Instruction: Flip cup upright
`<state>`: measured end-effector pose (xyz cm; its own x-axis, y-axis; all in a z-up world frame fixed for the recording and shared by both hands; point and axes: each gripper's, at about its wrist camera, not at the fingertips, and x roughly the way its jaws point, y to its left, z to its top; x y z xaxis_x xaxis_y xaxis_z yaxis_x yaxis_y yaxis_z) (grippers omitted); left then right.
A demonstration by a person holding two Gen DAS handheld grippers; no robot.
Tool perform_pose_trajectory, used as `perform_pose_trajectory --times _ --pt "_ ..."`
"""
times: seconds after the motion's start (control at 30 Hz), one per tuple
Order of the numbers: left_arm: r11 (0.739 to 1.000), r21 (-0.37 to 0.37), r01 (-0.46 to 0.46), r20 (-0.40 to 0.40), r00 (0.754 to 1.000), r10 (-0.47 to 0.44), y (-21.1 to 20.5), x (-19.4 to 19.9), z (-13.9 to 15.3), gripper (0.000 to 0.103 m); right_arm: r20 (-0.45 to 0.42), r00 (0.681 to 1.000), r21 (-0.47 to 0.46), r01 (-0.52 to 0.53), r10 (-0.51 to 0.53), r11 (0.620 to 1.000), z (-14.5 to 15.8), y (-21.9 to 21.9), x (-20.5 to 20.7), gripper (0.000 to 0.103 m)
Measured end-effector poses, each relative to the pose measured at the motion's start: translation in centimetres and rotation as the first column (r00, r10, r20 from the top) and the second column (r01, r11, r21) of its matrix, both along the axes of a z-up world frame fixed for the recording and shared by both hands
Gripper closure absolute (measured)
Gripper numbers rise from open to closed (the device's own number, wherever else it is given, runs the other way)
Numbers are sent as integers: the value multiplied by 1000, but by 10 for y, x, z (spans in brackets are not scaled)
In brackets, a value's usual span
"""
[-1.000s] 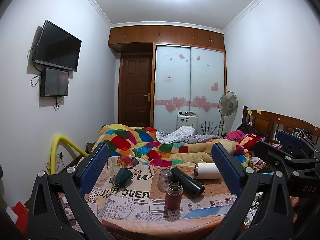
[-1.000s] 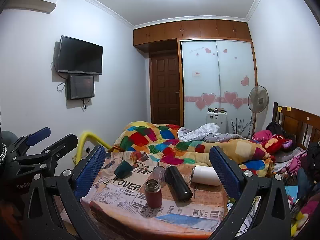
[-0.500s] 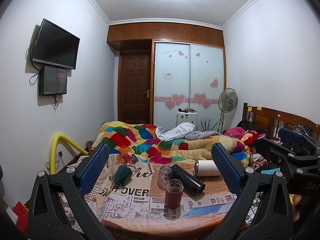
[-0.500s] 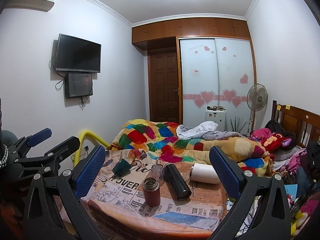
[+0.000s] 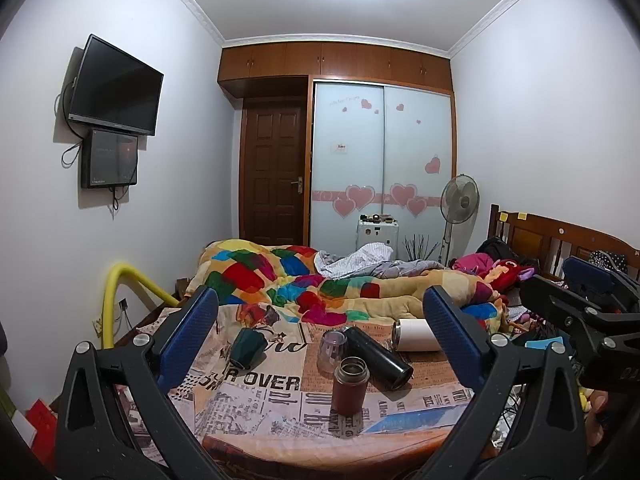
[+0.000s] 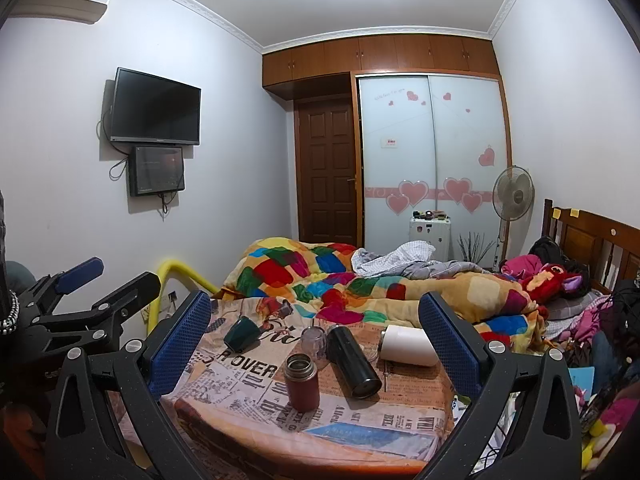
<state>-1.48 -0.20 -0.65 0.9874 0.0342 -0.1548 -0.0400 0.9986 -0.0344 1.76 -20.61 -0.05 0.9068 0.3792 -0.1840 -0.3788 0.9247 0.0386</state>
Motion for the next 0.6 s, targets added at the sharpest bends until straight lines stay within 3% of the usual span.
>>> perform_pose_trajectory --times 0.6 --pt "1000 -3 1 0 1000 -1 -2 1 0 0 5 1000 -2 2 -2 1000 0 0 -1 0"
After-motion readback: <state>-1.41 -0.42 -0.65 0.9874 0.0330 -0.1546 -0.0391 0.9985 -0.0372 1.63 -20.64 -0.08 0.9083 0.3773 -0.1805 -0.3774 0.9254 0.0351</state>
